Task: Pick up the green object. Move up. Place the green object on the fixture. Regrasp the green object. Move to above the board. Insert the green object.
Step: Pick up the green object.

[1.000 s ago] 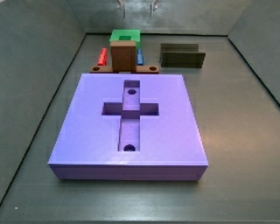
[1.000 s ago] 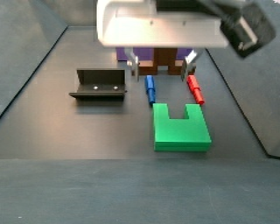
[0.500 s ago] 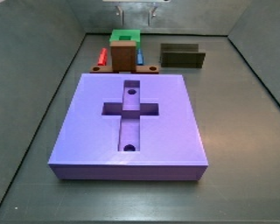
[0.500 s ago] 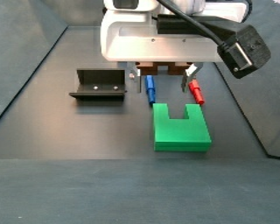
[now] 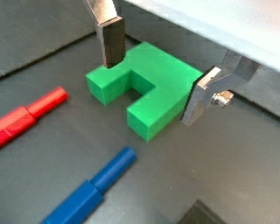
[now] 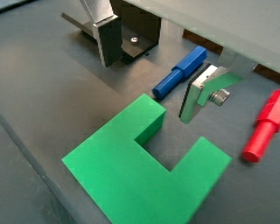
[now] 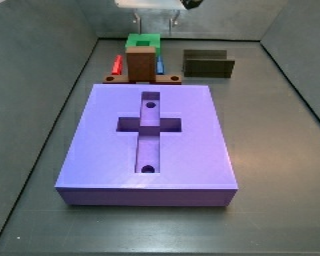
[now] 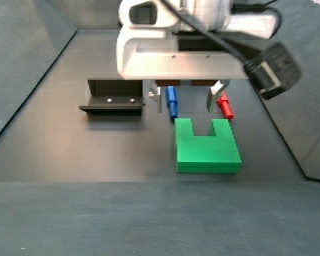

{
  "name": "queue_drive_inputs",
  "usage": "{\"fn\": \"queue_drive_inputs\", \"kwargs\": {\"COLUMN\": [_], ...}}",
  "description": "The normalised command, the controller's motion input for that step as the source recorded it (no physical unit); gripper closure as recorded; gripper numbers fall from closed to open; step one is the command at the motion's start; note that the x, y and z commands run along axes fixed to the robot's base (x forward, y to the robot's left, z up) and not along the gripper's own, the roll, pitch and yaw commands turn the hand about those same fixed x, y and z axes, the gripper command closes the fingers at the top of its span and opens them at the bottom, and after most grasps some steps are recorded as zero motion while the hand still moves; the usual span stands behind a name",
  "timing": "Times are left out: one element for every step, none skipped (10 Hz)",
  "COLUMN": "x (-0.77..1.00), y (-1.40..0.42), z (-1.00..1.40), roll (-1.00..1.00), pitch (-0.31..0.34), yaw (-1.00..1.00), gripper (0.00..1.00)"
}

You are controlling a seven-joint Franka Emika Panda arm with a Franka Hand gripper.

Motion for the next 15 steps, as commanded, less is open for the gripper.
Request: {"fn": "queue_drive_inputs", "kwargs": {"x": [0.26,0.32,0.21,-0.07,-0.28,-0.2,-0.15,-0.15,-0.11,-0.04,0.0,0.0,0.0,0.0,0.0], "y": [0.01,0.06,0.09,0.09,0.07,0.0,0.0,0.0,0.0,0.0,0.0,0.01,0.01,0.0,0.0], "z": [-0.57,-0.51,-0.41,-0.23,-0.09,-0.11,-0.11,-0.21,-0.29,-0.27,-0.29,-0.19,-0.02,0.0,0.0], "roll": [-0.12,-0.11,-0.14,-0.16,-0.17,-0.18,-0.18,-0.18,-0.19,-0.17,-0.13,-0.08,-0.02,0.0,0.0], "pitch": [-0.03,0.0,0.0,-0.073,-0.156,-0.173,-0.164,-0.19,-0.204,-0.16,-0.113,-0.043,0.0,0.0,0.0], "yaw": [-0.1,-0.05,-0.01,0.0,0.0,0.03,0.03,0.01,0.0,0.0,0.0,0.0,0.0,0.0,0.0], "gripper": [0.0,0.0,0.0,0.0,0.0,0.0,0.0,0.0,0.0,0.0,0.0,0.0,0.0,0.0,1.0]}}
